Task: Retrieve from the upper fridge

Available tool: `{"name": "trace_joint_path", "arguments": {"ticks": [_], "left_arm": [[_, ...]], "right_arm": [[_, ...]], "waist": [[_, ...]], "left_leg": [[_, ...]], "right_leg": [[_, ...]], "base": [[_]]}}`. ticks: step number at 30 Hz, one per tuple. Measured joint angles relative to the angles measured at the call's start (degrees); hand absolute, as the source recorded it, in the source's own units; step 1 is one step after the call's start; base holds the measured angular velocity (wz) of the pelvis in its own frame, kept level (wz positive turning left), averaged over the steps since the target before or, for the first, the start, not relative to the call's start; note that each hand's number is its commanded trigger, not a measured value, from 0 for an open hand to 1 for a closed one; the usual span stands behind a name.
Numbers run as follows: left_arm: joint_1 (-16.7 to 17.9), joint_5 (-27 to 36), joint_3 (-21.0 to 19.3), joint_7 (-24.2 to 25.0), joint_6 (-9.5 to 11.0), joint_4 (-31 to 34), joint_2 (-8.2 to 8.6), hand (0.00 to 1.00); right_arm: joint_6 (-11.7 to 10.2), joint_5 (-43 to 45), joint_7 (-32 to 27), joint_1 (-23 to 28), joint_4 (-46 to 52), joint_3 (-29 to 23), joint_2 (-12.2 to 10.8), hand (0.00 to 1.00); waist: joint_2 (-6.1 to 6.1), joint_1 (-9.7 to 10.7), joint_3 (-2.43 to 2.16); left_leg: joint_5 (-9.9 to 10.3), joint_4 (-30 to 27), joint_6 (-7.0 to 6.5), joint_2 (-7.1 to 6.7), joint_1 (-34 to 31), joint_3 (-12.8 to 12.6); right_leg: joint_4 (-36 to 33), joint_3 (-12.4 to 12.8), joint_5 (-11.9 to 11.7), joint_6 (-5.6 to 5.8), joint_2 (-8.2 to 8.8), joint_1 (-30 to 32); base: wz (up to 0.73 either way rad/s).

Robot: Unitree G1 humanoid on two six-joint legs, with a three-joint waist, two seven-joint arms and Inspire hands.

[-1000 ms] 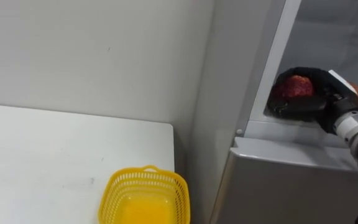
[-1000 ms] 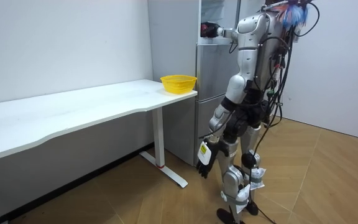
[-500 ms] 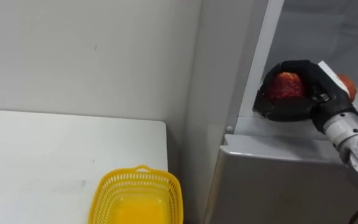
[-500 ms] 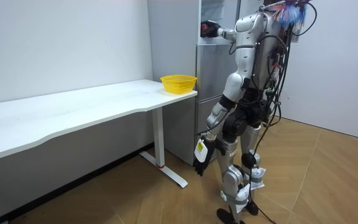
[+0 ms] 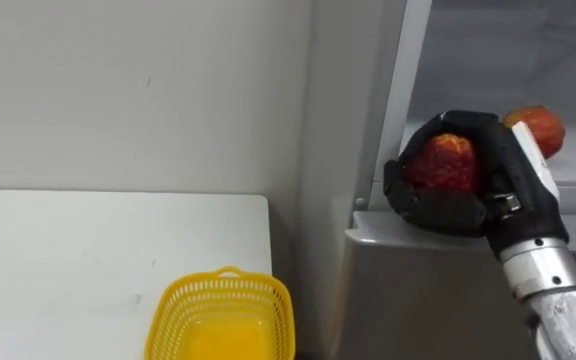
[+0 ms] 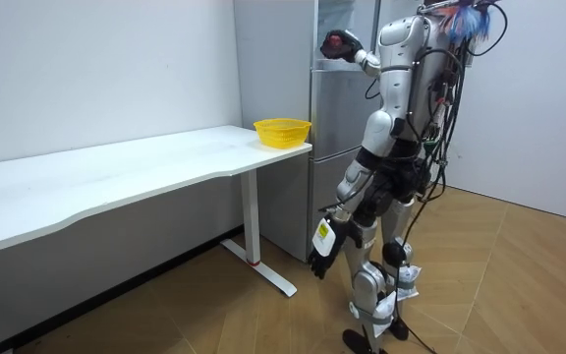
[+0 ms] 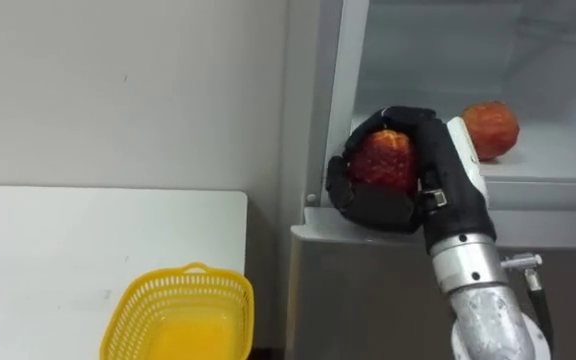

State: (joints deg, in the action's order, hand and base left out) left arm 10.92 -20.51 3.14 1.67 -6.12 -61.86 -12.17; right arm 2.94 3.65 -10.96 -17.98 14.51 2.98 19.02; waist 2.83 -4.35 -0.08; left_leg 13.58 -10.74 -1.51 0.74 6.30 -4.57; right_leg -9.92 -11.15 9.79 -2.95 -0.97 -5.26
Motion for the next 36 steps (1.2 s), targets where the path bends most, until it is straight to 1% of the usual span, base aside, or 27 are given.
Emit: {"name": "trace_joint_path", "arguments": {"ticks": [1,3,4,5,6,7,8,9,10,11,12,14,16,18,20,22,23,25,26,28,29,32,34,36], "left_arm": [[0.3,0.03,-0.01,0.0,0.04,-0.15,0.0,0.0],[1.36,0.26,0.08,0.02,0.1,-0.17,0.04,0.0],[1.46,0.29,0.21,0.02,0.2,-0.2,0.05,0.0],[1.4,0.51,0.36,0.01,0.43,-0.55,0.14,0.0],[1.08,0.7,0.32,-0.03,1.03,-1.19,0.23,0.0],[0.97,0.71,0.32,-0.07,1.42,-1.45,0.24,0.0],[0.59,0.76,0.3,-0.25,2.34,-2.41,0.24,0.0],[0.28,0.76,0.31,-0.33,2.72,-2.87,0.24,0.0],[0.22,0.76,0.31,-0.37,2.85,-2.92,0.25,0.0],[0.2,0.75,0.31,-0.61,3.07,-3.01,0.25,0.0],[0.13,0.77,0.32,-1.09,3.32,-3.03,0.24,0.0],[-0.12,0.78,0.43,-1.11,3.86,-3.02,0.21,0.0],[-0.82,0.31,0.68,-0.94,4.03,-2.99,0.2,0.0],[-2.03,0.03,1.6,-0.39,4.07,-3.01,0.08,0.0],[-2.49,0.24,2.63,0.27,4.07,-3.06,-0.16,0.0],[-2.91,0.35,2.86,0.27,4.09,-3.5,-0.32,0.0],[-3.52,0.34,3.41,0.21,4.11,-4.48,-0.42,0.0],[-4.02,0.18,4.06,0.29,4.08,-5.07,-0.5,0.0],[-4.22,0.12,4.06,0.3,4.08,-5.08,-0.6,0.0],[-4.55,0.1,4.14,0.37,4.08,-5.07,-0.97,0.0],[-4.68,0.11,4.81,0.48,4.08,-5.07,-1.33,0.0],[-4.84,0.11,5.14,1.56,4.05,-5.05,-1.88,0.0],[-4.84,0.05,5.33,1.57,4.04,-5.09,-1.88,0.0],[-4.99,0.04,5.41,1.56,4.09,-5.07,-1.92,0.0]], "right_arm": [[-0.45,1.09,-0.55,0.0,0.68,-0.02,-0.32,1.0],[-2.45,3.8,-2.74,0.15,3.7,0.0,-1.38,1.0],[-2.93,4.34,-3.14,0.19,4.45,0.02,-1.51,1.0],[-4.13,6.21,-4.18,0.3,5.76,0.22,-1.81,1.0],[-5.39,8.23,-5.32,0.81,7.38,0.25,-2.24,1.0],[-6.09,8.95,-5.82,1.09,8.05,0.26,-2.43,1.0],[-7.32,11.53,-6.95,1.66,9.34,0.35,-3.02,1.0],[-8.41,14.12,-8.06,2.68,10.65,0.41,-3.32,1.0],[-8.95,15.16,-8.53,3.23,11.17,0.44,-3.32,1.0],[-10.12,17.13,-9.5,4.09,11.65,0.74,-3.34,1.0],[-10.67,18.65,-10.08,4.46,11.88,1.26,-3.34,1.0],[-10.97,20.44,-10.26,4.45,12.17,2.31,-3.33,1.0],[-10.99,22.02,-10.14,4.45,13.52,3.76,-3.31,1.0],[-11.35,24.29,-9.58,4.43,15.83,5.78,-3.31,1.0],[-11.71,26.29,-9.49,4.13,16.64,7.68,-3.3,1.0],[-11.97,28.48,-9.33,2.95,16.85,10.06,-3.26,1.0],[-12.46,29.16,-8.94,2.56,16.85,11.19,-3.27,1.0],[-13.11,30.55,-8.16,2.3,16.82,12.23,-3.2,1.0],[-13.32,30.66,-7.82,2.23,16.82,12.83,-3.12,1.0],[-13.34,30.65,-7.25,1.93,16.53,14.31,-3.09,1.0],[-13.42,30.66,-6.64,1.6,16.08,15.22,-3.04,1.0],[-13.19,32.74,-5.46,0.06,12.64,18.01,-2.93,1.0],[-13.03,33.08,-4.3,-1.35,9.89,19.62,-2.93,1.0],[-12.88,34.04,-3.96,-2.29,6.98,20.67,-2.93,1.0]], "waist": [[-0.06,0.02,-0.04],[-0.24,0.5,-0.22],[-0.27,0.53,-0.23],[-0.33,0.67,-0.29],[-0.31,0.68,-0.34],[-0.31,0.68,-0.34],[-0.34,0.68,-0.34],[-0.28,0.68,-0.37],[-0.25,0.68,-0.39],[-0.18,0.69,-0.44],[-0.12,0.68,-0.47],[-0.14,0.69,-0.45],[0.02,0.38,-0.55],[0.19,-0.41,-0.55],[0.46,-0.94,-0.71],[0.83,-1.04,-0.5],[1.08,-1.08,-0.31],[1.47,-1.54,-0.12],[1.73,-2.26,0.01],[2.19,-2.62,0.29],[2.39,-3.09,0.44],[2.75,-3.94,0.63],[2.85,-4.33,0.7],[3.11,-5.63,0.85]], "left_leg": [[0.0,-0.01,0.0,0.0,-0.01,-0.01],[-0.02,-0.34,0.0,0.01,-0.18,-0.04],[-0.02,-0.49,0.0,0.01,-0.2,-0.05],[-0.02,-0.54,0.0,0.01,-0.2,-0.05],[-0.03,-0.52,0.01,0.01,-0.14,-0.07],[-0.03,-0.5,0.01,0.02,-0.11,-0.09],[-0.03,-0.42,0.01,0.04,-0.01,-0.16],[-0.03,-0.37,0.01,0.06,0.14,-0.16],[-0.03,-0.29,0.01,0.06,0.21,-0.15],[-0.04,-0.05,0.02,0.07,0.3,-0.31],[-0.04,-0.03,0.02,0.12,0.25,-0.64],[-0.04,0.08,0.02,0.2,0.18,-0.93],[-0.03,0.43,0.03,0.2,-0.11,-1.14],[-0.07,0.28,0.06,0.2,-0.7,-1.19],[-0.09,-0.19,0.08,0.24,-0.61,-1.19],[-0.09,-0.44,0.09,0.27,-0.63,-1.18],[-0.09,-0.44,0.09,0.28,-0.64,-1.11],[-0.08,-0.19,0.09,0.25,-0.64,-0.83],[-0.08,0.16,0.09,0.24,-0.62,-0.73],[-0.08,0.22,0.09,0.23,-0.64,-0.53],[-0.09,0.22,0.1,0.24,-0.66,-0.4],[-0.1,0.27,0.12,0.22,-0.69,-0.03],[-0.1,0.35,0.12,0.2,-0.7,0.04],[-0.11,0.35,0.12,0.13,-0.82,0.56]], "right_leg": [[0.0,0.06,0.0,0.0,-0.02,0.01],[0.02,0.08,-0.01,-0.02,-0.05,0.17],[0.02,0.08,-0.03,-0.04,-0.06,0.17],[0.03,0.05,-0.03,-0.05,-0.07,0.17],[0.01,0.06,-0.04,-0.05,-0.08,0.16],[0.01,0.07,-0.04,-0.05,-0.09,0.14],[-0.01,0.16,-0.04,-0.05,-0.13,0.14],[-0.02,0.18,-0.04,-0.05,-0.14,0.12],[-0.04,0.18,-0.04,-0.05,-0.14,0.1],[-0.08,0.21,-0.04,-0.05,-0.14,0.07],[-0.26,0.2,-0.04,-0.05,-0.13,0.24],[-0.74,0.17,-0.03,-0.05,-0.11,0.59],[-0.73,0.3,-0.03,-0.05,-0.11,0.91],[-0.69,0.42,-0.05,-0.09,-0.13,1.39],[-0.74,0.5,-0.05,-0.09,-0.18,1.28],[-0.77,0.5,-0.06,-0.1,-0.21,1.23],[-0.76,0.47,-0.07,-0.11,-0.22,1.19],[-0.77,0.12,-0.08,-0.11,-0.17,1.17],[-0.76,0.01,-0.1,-0.12,-0.17,1.18],[-0.76,-0.17,-0.11,-0.12,-0.16,1.12],[-0.75,-0.19,-0.11,-0.13,-0.17,1.08],[-0.72,-0.21,-0.12,-0.14,-0.17,1.04],[-0.69,-0.21,-0.12,-0.14,-0.17,1.05],[-0.68,-0.77,-0.11,-0.14,-0.12,1.05]], "base": [[0.0],[0.0],[0.0],[0.0],[0.0],[0.0],[0.0],[0.0],[-0.03],[-0.05],[-0.08],[-0.08],[-0.05],[0.0],[0.0],[0.0],[0.0],[0.0],[0.04],[0.05],[0.04],[0.05],[0.04],[0.07]]}}
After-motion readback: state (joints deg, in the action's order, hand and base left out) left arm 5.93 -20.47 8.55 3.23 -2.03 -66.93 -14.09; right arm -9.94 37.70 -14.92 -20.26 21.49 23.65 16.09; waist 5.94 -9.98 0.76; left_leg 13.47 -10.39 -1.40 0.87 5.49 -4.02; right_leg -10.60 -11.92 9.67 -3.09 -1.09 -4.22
